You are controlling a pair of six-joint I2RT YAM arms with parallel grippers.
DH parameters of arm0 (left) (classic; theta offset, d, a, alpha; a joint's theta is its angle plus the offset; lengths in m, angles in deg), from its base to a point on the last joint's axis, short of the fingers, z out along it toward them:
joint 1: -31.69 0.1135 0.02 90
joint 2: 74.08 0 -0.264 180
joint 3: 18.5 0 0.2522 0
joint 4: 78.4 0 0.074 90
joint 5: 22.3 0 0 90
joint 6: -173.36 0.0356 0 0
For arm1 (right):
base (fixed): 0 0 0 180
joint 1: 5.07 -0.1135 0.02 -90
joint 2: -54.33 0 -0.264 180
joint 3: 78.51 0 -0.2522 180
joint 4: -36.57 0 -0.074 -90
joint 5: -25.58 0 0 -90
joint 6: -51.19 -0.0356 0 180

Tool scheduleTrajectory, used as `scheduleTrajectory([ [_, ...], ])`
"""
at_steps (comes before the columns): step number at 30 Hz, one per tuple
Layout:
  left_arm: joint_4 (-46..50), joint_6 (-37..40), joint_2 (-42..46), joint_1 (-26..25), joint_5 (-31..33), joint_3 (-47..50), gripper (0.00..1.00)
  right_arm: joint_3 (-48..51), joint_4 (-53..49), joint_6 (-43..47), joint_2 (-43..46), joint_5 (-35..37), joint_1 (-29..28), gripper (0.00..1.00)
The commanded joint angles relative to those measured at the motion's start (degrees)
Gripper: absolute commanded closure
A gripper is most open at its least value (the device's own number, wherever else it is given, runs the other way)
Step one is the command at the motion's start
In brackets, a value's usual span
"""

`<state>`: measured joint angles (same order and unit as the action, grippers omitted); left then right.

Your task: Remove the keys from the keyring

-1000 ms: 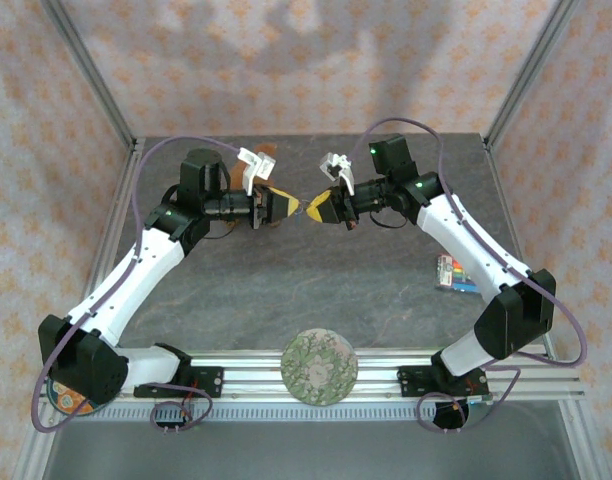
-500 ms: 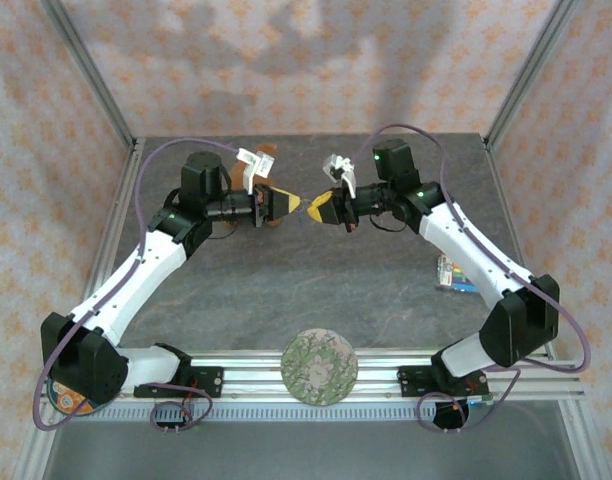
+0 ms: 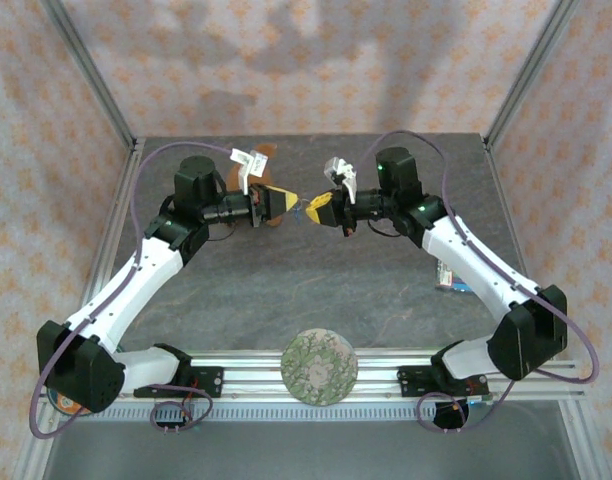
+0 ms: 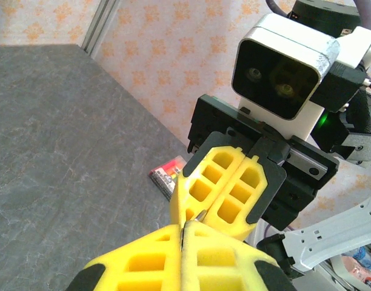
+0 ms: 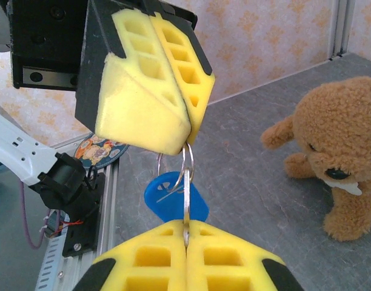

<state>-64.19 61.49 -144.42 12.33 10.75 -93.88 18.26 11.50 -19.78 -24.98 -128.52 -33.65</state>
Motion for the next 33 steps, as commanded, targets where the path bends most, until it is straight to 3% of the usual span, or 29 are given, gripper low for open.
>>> scheduleTrajectory([
  [1, -4.1, -1.0, 1.7, 1.2, 3.7, 0.5, 1.0, 1.3, 2.5, -0.4, 2.5, -0.5, -0.7, 1.0],
  [20, -5.2, -2.5, 2.7, 2.3, 5.7, 1.3, 1.0, 3.1, 2.3, 1.2, 4.6, -0.1, -1.0, 1.0],
  [21, -5.0, -2.5, 2.7, 2.3, 5.4, 1.2, 0.89, 3.0, 2.3, 1.1, 4.7, -0.1, -1.0, 1.0],
  [25, -5.5, -2.6, 2.4, 2.3, 1.8, 1.2, 0.63, 1.9, 1.5, 0.6, 4.4, -0.2, -1.0, 1.0],
  [33, -1.9, -0.3, 1.7, 1.5, -3.6, -0.3, 0.48, -0.5, 1.9, -2.1, 2.6, -2.4, 0.1, 1.0],
])
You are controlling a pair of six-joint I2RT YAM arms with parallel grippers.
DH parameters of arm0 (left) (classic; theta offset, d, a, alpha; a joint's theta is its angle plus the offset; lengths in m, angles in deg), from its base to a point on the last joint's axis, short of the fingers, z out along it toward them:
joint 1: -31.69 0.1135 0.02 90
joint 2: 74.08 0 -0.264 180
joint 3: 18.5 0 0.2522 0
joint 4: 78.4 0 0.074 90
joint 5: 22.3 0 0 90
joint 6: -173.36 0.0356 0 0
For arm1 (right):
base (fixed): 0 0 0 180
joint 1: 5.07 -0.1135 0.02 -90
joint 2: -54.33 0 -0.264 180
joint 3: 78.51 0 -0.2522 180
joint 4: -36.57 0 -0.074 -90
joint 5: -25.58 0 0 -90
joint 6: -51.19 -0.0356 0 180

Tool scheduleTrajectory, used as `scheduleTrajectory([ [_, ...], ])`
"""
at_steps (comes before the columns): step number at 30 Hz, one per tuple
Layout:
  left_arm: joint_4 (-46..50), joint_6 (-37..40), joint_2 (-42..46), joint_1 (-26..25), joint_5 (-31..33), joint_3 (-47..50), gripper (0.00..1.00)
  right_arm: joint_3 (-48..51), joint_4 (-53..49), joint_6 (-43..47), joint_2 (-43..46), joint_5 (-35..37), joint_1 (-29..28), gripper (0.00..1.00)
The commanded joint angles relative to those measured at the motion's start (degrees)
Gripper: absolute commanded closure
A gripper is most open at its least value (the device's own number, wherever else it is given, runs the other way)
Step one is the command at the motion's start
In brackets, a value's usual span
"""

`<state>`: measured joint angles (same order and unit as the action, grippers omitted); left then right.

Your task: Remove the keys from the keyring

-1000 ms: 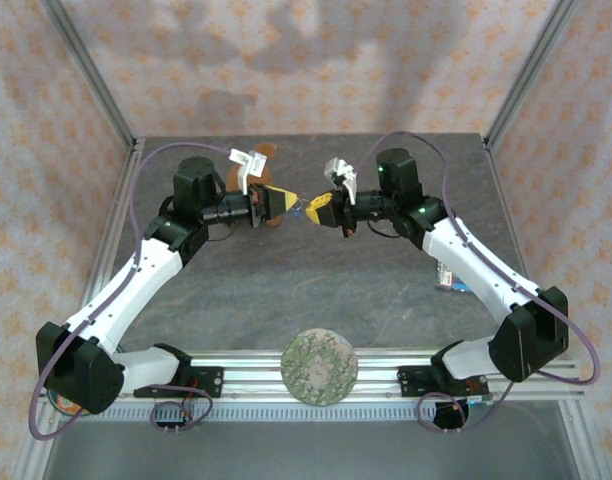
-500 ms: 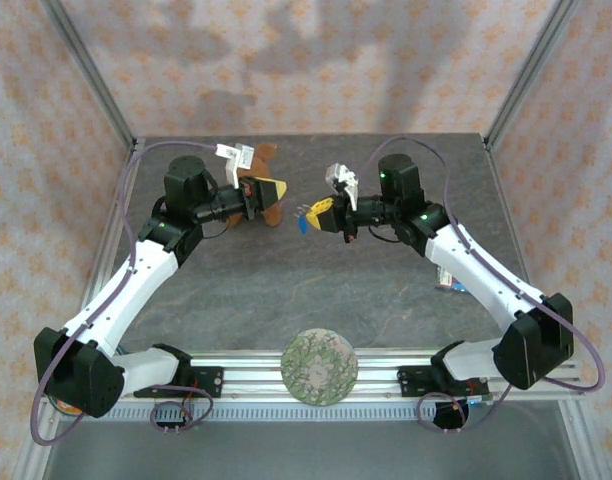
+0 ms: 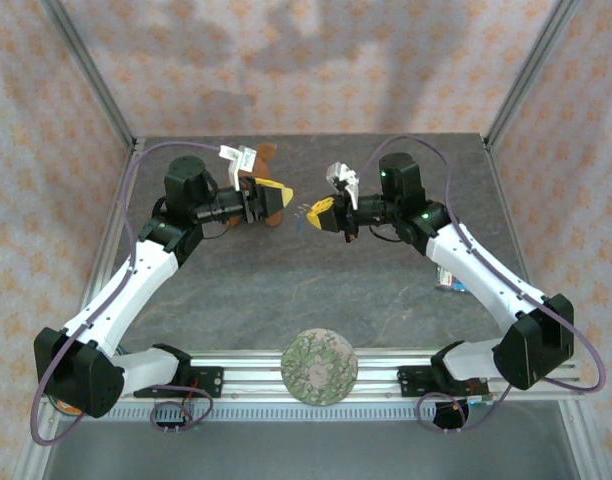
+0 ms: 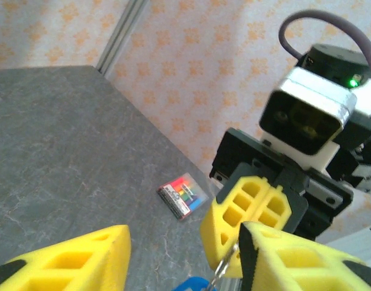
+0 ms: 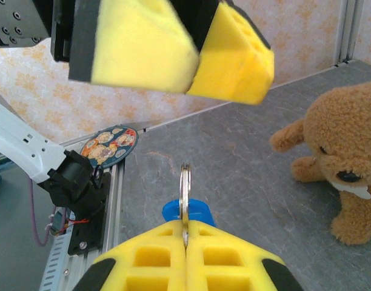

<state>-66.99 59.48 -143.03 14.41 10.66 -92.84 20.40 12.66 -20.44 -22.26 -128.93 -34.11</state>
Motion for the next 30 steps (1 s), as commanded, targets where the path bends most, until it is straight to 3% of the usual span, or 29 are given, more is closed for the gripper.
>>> scheduleTrajectory([
  [1, 2.0, 2.7, 0.1, -1.0, -3.8, -1.6, 0.47, -2.9, 0.8, -1.6, -0.3, -2.2, 0.6, 1.0],
  [13, -0.4, 2.1, -1.6, -2.8, -7.9, -1.7, 0.42, -4.7, 0.8, -3.3, -1.8, -3.9, 1.3, 1.0],
  [19, -0.2, 2.1, -2.5, -3.0, -8.8, -2.6, 0.58, -4.8, 0.9, -3.4, -2.2, -4.2, 1.3, 1.0],
  [27, -2.2, 0.9, -2.9, -3.0, -9.6, -2.5, 0.99, -4.5, -0.2, -2.4, -1.9, -3.5, 1.3, 1.0],
  [30, -3.4, 0.1, -2.8, -3.0, -9.3, -2.2, 1.0, -3.9, 0.4, -2.4, -1.4, -2.8, 1.3, 1.0],
])
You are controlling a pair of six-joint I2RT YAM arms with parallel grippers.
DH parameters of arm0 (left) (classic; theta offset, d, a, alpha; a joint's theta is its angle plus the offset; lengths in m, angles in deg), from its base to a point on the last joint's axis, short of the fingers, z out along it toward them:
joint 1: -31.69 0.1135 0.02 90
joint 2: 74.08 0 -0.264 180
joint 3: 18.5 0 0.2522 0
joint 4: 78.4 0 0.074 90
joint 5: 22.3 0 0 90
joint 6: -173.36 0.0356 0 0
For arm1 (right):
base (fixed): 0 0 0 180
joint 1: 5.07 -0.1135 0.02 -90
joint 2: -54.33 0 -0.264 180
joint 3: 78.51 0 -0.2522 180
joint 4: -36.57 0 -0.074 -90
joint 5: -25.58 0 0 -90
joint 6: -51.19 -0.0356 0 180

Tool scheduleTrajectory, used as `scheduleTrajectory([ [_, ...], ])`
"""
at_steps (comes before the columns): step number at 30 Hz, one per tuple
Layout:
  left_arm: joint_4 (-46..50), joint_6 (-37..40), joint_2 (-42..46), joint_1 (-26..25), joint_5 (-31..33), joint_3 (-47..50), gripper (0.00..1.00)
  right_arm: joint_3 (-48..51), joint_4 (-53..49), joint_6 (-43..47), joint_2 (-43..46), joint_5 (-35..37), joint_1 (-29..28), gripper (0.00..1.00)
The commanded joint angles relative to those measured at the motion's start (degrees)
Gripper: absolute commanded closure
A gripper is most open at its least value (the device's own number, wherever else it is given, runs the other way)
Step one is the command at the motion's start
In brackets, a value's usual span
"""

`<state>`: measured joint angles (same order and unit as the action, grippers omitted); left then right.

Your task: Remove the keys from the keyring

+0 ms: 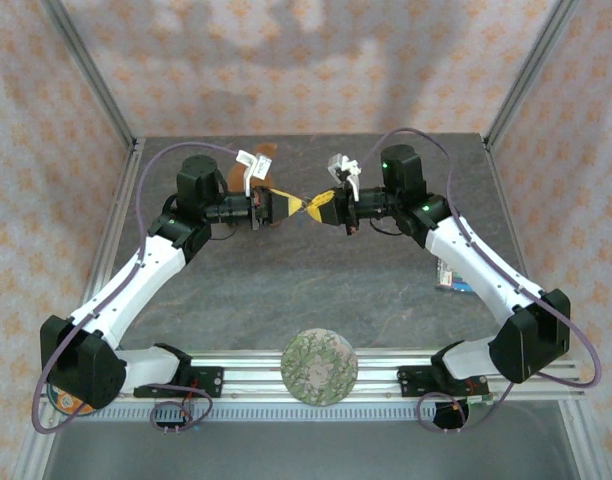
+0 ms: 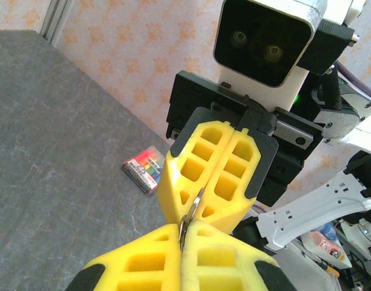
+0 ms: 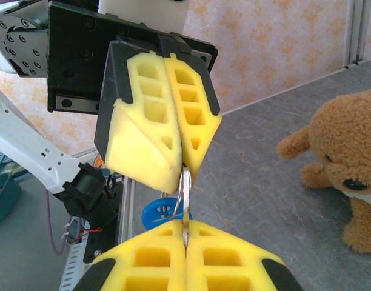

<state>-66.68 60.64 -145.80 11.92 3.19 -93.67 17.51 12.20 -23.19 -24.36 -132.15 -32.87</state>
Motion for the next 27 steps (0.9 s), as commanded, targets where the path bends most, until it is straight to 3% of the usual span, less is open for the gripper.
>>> scheduleTrajectory([
  [1, -4.8, -2.0, 0.1, -0.5, -1.5, -1.0, 1.0, -0.7, 1.0, 0.5, 0.9, 0.6, 0.0, 1.0],
  [13, -22.1, -15.6, 1.2, 2.4, 2.6, 4.1, 1.0, 6.3, 9.0, 0.0, 4.8, 1.7, -0.3, 1.0],
  [21, -19.9, -14.1, 1.7, 3.0, 3.6, 4.4, 1.0, 7.6, 9.3, -0.8, 5.7, 3.2, -0.3, 1.0],
  [27, -9.3, -6.1, 3.1, 3.2, 8.0, 3.7, 1.0, 8.7, 9.0, -2.2, 6.4, 5.1, 0.1, 1.0],
])
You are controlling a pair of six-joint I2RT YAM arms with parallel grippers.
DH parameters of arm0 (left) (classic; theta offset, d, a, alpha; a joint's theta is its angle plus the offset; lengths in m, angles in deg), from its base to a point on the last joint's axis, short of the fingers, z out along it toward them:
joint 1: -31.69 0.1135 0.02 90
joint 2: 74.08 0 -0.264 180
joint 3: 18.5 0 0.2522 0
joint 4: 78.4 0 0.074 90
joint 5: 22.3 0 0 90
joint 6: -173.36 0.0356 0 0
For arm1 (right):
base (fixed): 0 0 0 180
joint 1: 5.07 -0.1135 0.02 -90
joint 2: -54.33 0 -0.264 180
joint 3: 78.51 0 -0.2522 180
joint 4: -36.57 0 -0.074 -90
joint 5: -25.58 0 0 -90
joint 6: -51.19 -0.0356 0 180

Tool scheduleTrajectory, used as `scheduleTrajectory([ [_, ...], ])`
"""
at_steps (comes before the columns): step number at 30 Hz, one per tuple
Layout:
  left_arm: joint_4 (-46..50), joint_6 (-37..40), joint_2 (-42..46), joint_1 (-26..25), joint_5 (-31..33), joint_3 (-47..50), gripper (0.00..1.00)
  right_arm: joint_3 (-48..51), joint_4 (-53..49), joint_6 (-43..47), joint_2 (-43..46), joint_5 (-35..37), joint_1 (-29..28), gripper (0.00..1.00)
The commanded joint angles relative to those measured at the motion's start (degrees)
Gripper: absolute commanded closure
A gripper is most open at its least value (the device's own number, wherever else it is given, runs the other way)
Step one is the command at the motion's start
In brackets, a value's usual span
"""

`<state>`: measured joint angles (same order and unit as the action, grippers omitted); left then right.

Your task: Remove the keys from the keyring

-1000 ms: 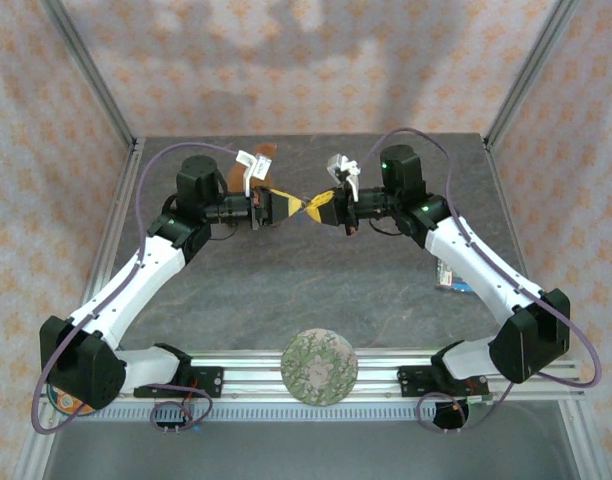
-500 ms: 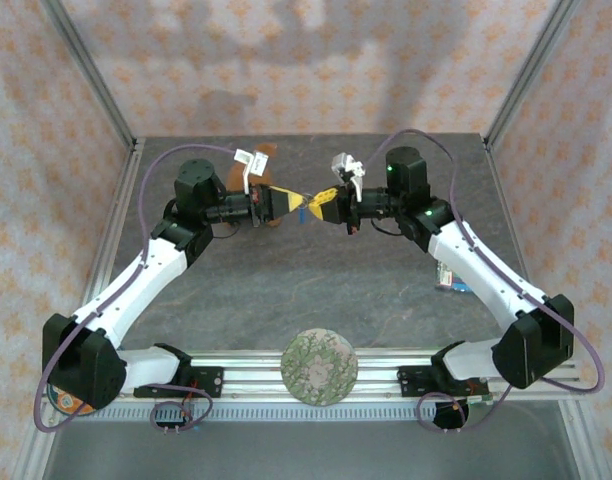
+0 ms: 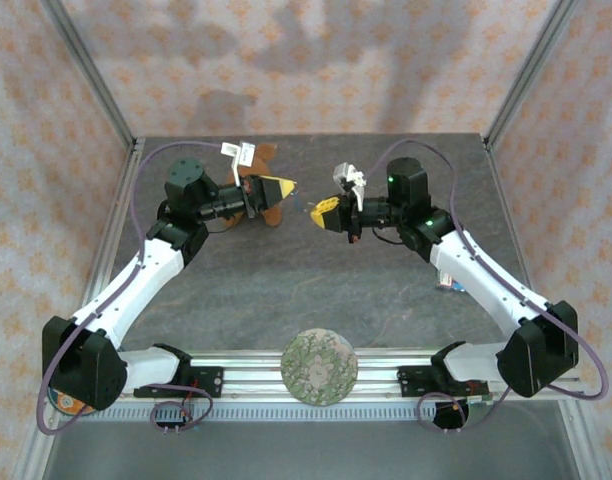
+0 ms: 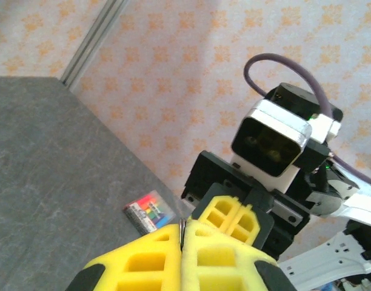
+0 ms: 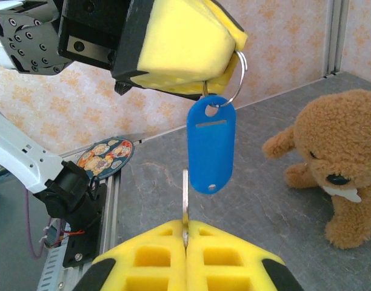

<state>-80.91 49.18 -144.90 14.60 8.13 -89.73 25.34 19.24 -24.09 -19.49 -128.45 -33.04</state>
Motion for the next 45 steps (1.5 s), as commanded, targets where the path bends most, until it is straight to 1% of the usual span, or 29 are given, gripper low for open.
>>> scheduleTrajectory([
  [1, 7.1, 7.0, 2.5, 0.6, 4.1, -0.3, 1.0, 1.3, 2.1, -1.7, 1.8, 1.8, 0.5, 1.0],
  [3, 10.4, 9.9, 2.8, 0.4, 6.1, -0.1, 1.0, 2.5, 3.0, -2.9, 2.6, 3.2, 0.9, 1.0],
  [5, 15.6, 13.6, 3.0, -0.2, 9.8, -0.5, 1.0, 3.9, 4.0, -4.2, 3.4, 4.5, 1.2, 1.0],
  [7, 20.3, 17.4, 2.9, -1.7, 14.2, -1.0, 1.0, 5.3, 3.9, -5.2, 4.4, 7.5, 1.6, 1.0],
  [10, 22.9, 19.4, 1.7, -3.9, 19.0, -0.4, 1.0, 7.8, 4.5, -8.6, 5.6, 12.6, 3.0, 1.0],
  [13, 20.1, 17.7, -1.3, -6.1, 23.1, 1.9, 1.0, 12.2, 7.4, -12.7, 8.3, 19.4, 4.4, 1.0],
  [16, 16.0, 15.3, -5.8, -8.3, 26.7, 3.7, 1.0, 15.9, 8.5, -14.8, 10.0, 23.8, 5.1, 1.0],
  [18, 13.9, 13.9, -9.6, -9.6, 28.9, 3.9, 1.0, 18.0, 8.5, -16.0, 10.7, 25.3, 5.1, 1.0],
  [21, 13.8, 13.0, -15.1, -10.8, 32.7, 3.0, 1.0, 21.6, 9.8, -17.5, 12.5, 27.3, 5.0, 1.0],
  [24, 12.4, 12.2, -20.1, -11.4, 34.2, 2.3, 1.0, 24.2, 10.0, -18.3, 13.8, 29.4, 5.1, 1.0],
  [27, 12.5, 12.4, -23.4, -12.5, 37.1, 1.2, 1.0, 25.7, 9.9, -18.8, 14.4, 29.7, 5.1, 1.0],
  [31, 14.9, 13.6, -26.2, -13.1, 40.4, -0.7, 0.99, 27.2, 10.5, -19.5, 14.4, 30.5, 5.1, 1.0],
  [32, 15.6, 13.8, -26.2, -13.2, 41.4, -1.0, 0.95, 27.3, 10.5, -19.5, 14.4, 30.7, 5.1, 1.0],
  [35, 16.6, 15.0, -24.1, -13.4, 43.6, -0.8, 0.77, 26.9, 9.5, -19.2, 14.2, 32.0, 5.1, 1.0],
  [36, 17.1, 15.6, -22.6, -13.4, 44.1, -0.6, 0.73, 26.6, 9.1, -19.2, 14.0, 32.5, 5.2, 1.0],
  [39, 19.7, 17.6, -18.2, -13.4, 46.4, -0.6, 0.67, 25.3, 8.0, -19.4, 12.4, 33.2, 5.4, 1.0],
  [41, 21.5, 18.6, -14.9, -13.4, 47.7, -0.4, 0.65, 24.6, 8.1, -20.3, 10.7, 33.3, 5.8, 1.0],
  [45, 22.4, 19.3, -7.2, -13.4, 49.6, 2.2, 0.59, 23.7, 9.1, -22.7, 6.4, 33.9, 6.2, 1.0],
])
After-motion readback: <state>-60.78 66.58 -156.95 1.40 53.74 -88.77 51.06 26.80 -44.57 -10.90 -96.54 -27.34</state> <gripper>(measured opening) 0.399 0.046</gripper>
